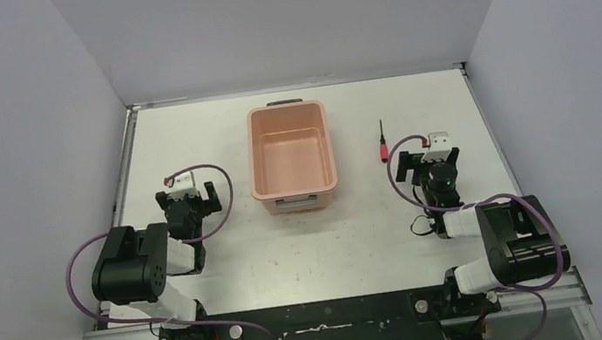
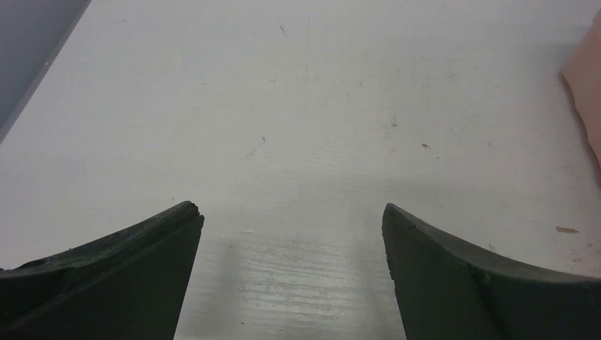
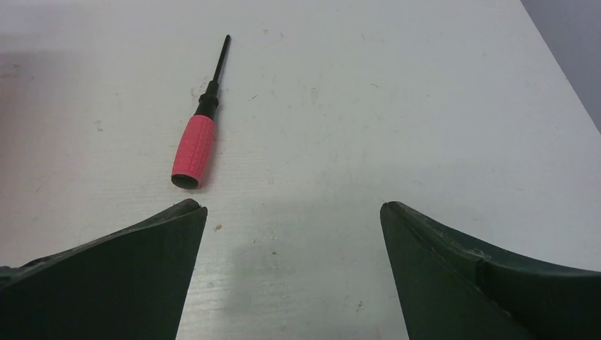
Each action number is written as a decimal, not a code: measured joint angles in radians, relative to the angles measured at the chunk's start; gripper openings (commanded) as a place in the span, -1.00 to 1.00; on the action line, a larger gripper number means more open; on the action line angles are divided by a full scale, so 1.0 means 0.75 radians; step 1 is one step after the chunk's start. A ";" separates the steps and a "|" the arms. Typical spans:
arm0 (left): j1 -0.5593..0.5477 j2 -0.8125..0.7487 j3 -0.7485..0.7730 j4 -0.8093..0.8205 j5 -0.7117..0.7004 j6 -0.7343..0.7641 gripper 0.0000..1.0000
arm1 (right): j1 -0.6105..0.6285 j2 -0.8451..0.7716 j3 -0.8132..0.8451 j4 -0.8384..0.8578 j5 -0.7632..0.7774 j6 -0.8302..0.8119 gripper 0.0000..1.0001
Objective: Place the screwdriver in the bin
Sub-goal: Pick up the screwdriver from the center of the board.
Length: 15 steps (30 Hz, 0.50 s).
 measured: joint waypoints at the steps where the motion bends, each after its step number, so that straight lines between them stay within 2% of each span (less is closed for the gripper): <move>1: 0.000 0.000 0.000 0.000 0.000 0.000 0.94 | 0.004 0.000 0.000 0.000 0.003 -0.004 1.00; 15: 0.000 0.000 0.000 0.000 0.000 0.000 0.94 | 0.028 0.002 0.010 -0.026 0.052 -0.017 1.00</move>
